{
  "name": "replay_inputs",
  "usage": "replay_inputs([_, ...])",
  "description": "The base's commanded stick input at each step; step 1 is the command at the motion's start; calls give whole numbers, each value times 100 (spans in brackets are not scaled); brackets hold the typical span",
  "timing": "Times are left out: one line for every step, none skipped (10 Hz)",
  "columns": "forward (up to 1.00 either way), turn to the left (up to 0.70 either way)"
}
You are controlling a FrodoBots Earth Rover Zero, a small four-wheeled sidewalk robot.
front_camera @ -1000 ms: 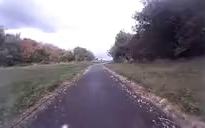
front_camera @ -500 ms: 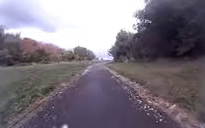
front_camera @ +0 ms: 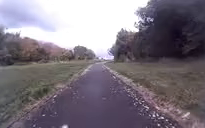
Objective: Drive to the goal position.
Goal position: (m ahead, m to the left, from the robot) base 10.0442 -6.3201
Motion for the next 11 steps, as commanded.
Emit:
replay_inputs([60, 0])
replay_inputs([60, 0])
replay_inputs([60, 0])
replay_inputs([60, 0])
replay_inputs([60, 0])
replay_inputs([60, 0])
replay_inputs([60, 0])
replay_inputs([60, 0])
replay_inputs([60, 0])
replay_inputs([60, 0])
replay_inputs([60, 0])
